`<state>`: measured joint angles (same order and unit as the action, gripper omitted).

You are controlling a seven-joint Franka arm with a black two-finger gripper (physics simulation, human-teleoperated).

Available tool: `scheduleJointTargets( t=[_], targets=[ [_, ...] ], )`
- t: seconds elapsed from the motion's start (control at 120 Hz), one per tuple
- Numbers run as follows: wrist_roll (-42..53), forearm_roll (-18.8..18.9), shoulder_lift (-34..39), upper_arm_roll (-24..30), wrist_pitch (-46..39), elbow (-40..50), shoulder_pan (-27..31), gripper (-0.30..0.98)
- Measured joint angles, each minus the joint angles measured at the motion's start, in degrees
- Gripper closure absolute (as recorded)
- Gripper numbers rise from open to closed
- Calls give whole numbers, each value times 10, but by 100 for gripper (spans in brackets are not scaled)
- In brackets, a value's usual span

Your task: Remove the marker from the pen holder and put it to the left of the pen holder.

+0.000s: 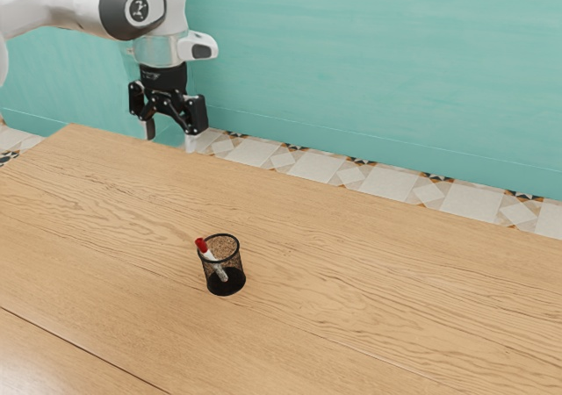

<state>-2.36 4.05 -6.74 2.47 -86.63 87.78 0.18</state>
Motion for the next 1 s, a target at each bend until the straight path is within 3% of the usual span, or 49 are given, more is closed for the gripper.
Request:
scheduleJointTargets(
  t=[0.15,0.225,0.375,0.483,0.742,1.0],
  targets=[
    [-5,0,0,0,-22,3,0,0],
    [-8,0,29,-2,-41,47,0,0],
    [-16,-2,232,-3,-112,290,0,0],
    [-21,-14,291,-1,-174,412,-2,0],
    [-30,-67,344,11,-310,555,-2,0],
    [-35,-125,294,39,-403,558,-2,0]
  ],
)
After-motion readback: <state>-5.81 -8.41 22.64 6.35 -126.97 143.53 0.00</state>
